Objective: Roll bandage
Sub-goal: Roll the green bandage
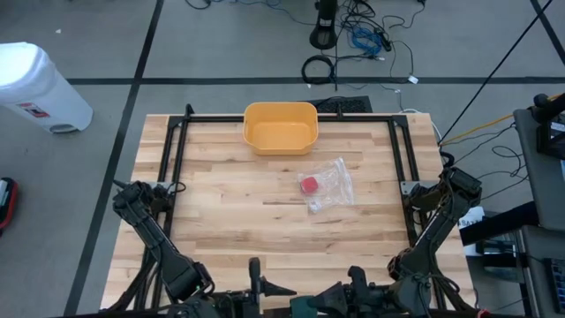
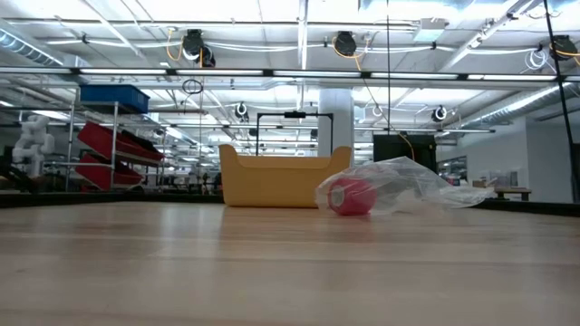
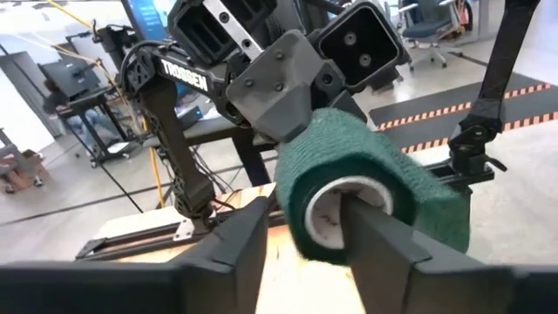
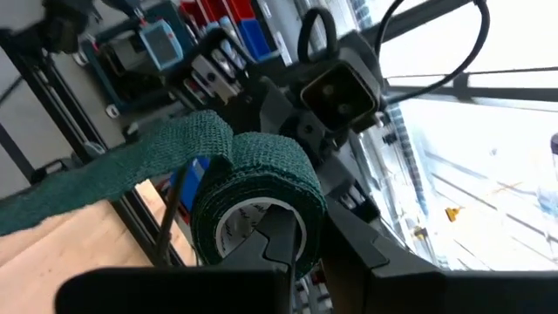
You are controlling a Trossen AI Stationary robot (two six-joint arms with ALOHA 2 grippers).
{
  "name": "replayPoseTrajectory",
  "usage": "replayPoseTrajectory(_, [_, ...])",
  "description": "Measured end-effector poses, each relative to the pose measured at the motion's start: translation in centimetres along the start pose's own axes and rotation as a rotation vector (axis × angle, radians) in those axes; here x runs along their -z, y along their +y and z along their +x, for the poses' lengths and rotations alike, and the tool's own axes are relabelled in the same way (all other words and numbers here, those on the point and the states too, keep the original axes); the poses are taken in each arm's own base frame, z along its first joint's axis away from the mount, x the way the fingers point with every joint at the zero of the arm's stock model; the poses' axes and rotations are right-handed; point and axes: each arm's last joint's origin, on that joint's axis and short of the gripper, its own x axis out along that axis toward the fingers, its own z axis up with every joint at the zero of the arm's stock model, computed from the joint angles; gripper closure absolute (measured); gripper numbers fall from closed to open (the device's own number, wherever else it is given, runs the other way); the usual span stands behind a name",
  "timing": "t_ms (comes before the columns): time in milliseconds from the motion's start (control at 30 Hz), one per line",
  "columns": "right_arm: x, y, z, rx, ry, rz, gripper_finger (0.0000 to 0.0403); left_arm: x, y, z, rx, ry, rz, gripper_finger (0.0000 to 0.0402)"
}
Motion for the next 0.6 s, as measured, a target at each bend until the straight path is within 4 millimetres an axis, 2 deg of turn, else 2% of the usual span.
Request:
replayPoseTrajectory(300, [0.05,0.01,0.00,0.002,0.015,-0.012,0.0371,0.13,0.00,-0.01,-0.002,0.011,0.041,0.0327])
replayPoseTrajectory(600, [0.06,0.02,0.00,0.002,0.016,-0.019,0.0365,0.12,0.03,-0.02,-0.009,0.012,0.063,0.0353])
